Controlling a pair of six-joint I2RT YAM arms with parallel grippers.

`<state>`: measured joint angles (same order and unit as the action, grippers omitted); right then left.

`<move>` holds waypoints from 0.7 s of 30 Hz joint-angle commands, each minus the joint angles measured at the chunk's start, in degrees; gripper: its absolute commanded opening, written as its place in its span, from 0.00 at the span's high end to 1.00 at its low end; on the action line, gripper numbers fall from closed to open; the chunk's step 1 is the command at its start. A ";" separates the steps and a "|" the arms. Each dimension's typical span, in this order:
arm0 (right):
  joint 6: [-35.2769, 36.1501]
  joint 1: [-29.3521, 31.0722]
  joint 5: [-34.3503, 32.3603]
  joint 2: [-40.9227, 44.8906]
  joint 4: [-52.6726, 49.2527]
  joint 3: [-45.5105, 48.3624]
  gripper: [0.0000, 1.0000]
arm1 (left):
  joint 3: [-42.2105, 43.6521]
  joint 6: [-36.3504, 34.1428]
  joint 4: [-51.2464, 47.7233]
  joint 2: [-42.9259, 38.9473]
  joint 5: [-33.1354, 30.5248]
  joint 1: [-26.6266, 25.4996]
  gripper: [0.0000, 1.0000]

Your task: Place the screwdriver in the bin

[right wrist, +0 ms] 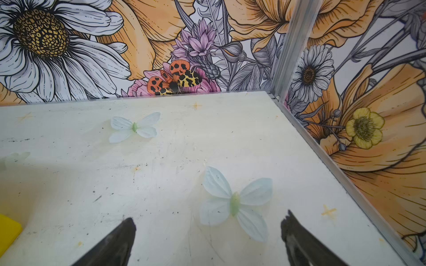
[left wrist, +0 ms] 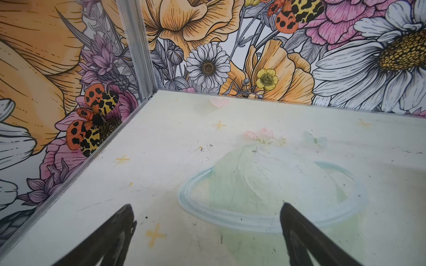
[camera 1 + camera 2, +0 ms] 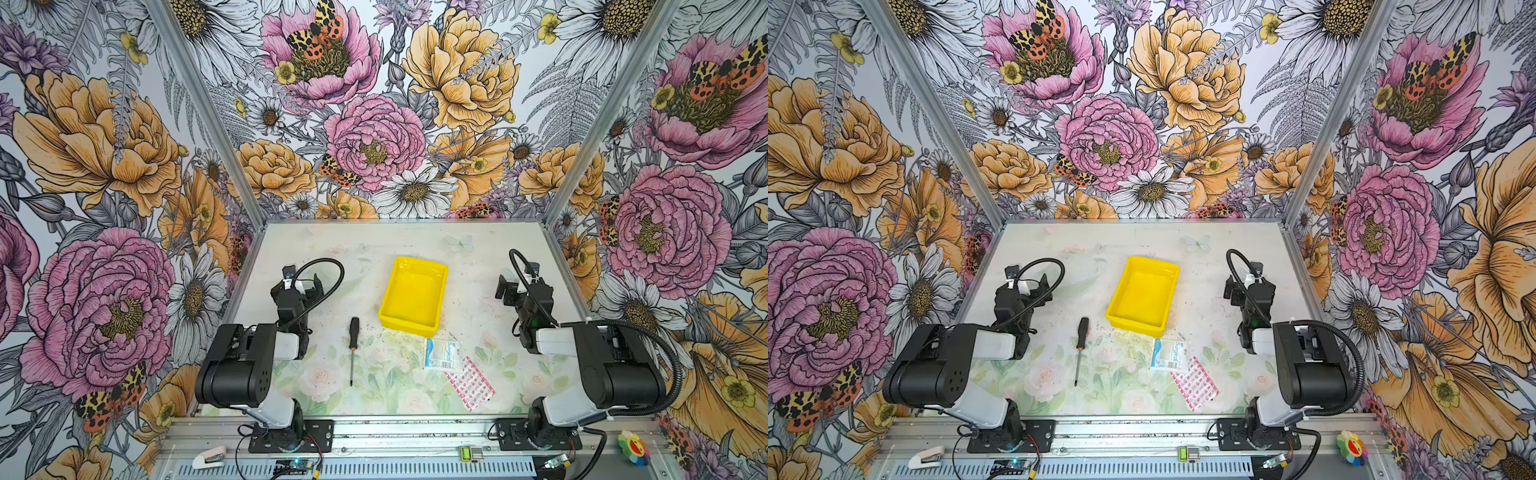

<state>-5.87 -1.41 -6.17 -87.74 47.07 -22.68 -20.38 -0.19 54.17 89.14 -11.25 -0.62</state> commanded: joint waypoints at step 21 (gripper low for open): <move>0.77 0.38 -0.57 -0.23 1.82 0.01 0.01 | -1.13 -0.12 -0.13 -0.30 1.31 -0.07 0.01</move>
<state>-5.87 -1.41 -6.15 -87.74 47.07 -22.68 -20.38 -0.19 54.15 89.14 -11.22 -0.62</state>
